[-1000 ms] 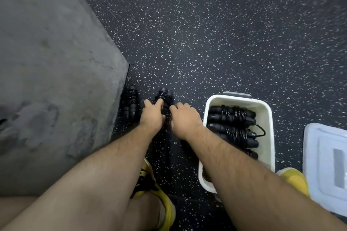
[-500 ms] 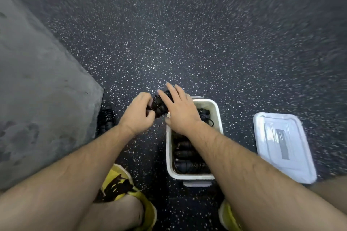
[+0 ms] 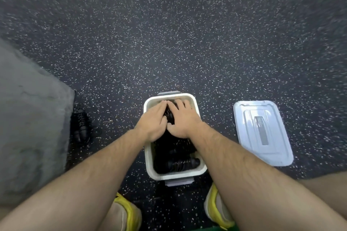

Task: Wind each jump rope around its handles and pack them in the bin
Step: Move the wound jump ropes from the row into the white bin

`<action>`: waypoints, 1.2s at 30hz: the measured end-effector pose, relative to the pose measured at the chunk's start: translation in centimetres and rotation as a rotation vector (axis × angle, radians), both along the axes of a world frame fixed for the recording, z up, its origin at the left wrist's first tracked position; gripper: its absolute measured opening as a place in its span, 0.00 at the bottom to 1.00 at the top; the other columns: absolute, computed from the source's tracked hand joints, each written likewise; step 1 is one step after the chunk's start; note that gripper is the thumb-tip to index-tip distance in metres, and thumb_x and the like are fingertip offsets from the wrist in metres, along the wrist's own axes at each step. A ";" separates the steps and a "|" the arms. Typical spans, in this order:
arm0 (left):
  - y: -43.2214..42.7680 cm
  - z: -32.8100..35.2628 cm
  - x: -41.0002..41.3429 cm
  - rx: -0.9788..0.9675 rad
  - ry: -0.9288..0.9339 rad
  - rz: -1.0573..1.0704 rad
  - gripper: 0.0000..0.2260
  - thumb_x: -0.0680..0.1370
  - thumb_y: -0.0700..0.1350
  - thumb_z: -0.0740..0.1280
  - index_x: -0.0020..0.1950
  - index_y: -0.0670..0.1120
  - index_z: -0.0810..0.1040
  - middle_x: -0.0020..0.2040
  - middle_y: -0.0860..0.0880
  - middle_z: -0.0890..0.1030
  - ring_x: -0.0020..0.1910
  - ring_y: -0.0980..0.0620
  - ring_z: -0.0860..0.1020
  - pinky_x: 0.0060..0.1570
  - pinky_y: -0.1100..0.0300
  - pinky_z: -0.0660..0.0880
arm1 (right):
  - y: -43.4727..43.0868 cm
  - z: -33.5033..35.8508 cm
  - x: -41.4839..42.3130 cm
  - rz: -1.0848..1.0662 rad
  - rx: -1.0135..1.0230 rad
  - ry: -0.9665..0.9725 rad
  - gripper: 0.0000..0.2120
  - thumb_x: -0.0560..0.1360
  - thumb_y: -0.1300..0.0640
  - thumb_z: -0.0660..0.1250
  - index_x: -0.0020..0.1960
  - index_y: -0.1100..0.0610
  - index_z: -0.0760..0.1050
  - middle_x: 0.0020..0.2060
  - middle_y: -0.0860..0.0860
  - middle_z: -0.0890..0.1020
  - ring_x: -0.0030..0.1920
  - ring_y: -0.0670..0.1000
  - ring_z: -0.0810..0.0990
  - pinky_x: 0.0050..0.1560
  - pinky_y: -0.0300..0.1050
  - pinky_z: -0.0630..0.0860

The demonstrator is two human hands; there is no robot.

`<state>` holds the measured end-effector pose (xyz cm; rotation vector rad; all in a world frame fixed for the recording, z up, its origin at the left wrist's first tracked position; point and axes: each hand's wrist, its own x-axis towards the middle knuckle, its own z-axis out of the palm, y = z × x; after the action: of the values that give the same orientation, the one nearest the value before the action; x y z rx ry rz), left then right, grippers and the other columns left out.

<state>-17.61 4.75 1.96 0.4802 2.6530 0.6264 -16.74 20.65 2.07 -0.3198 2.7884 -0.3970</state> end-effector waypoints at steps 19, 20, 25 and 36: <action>-1.0 -0.9 0.6 -0.064 0.139 -0.069 0.29 0.80 0.46 0.52 0.81 0.38 0.57 0.79 0.42 0.62 0.78 0.47 0.60 0.79 0.55 0.53 | -0.6 -0.3 1.2 0.134 0.103 0.205 0.36 0.75 0.42 0.54 0.77 0.60 0.62 0.74 0.59 0.68 0.73 0.61 0.63 0.77 0.62 0.52; -1.9 -0.4 0.7 -0.039 0.162 -0.029 0.30 0.79 0.47 0.51 0.80 0.39 0.58 0.79 0.43 0.63 0.78 0.48 0.61 0.79 0.54 0.56 | -1.6 0.3 1.2 0.134 0.085 0.256 0.33 0.76 0.44 0.55 0.76 0.60 0.64 0.71 0.58 0.70 0.72 0.61 0.65 0.76 0.61 0.53; -9.8 1.2 0.3 -0.124 0.239 0.222 0.26 0.82 0.47 0.50 0.79 0.39 0.63 0.78 0.43 0.66 0.76 0.47 0.65 0.76 0.50 0.61 | -10.7 2.3 -0.9 0.238 0.038 0.295 0.22 0.78 0.51 0.54 0.69 0.58 0.71 0.59 0.55 0.78 0.60 0.58 0.72 0.66 0.56 0.67; -23.4 -7.2 -0.3 -0.439 -0.266 0.867 0.32 0.83 0.58 0.60 0.82 0.53 0.51 0.76 0.36 0.61 0.72 0.38 0.65 0.68 0.45 0.67 | -25.4 -2.0 -3.3 0.387 0.150 -0.031 0.32 0.79 0.53 0.59 0.80 0.56 0.52 0.74 0.53 0.66 0.73 0.58 0.62 0.74 0.56 0.60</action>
<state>-17.95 -18.68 -5.21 -0.8522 2.5331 0.2634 -20.07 -4.71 0.08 -0.7892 2.6219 -0.0988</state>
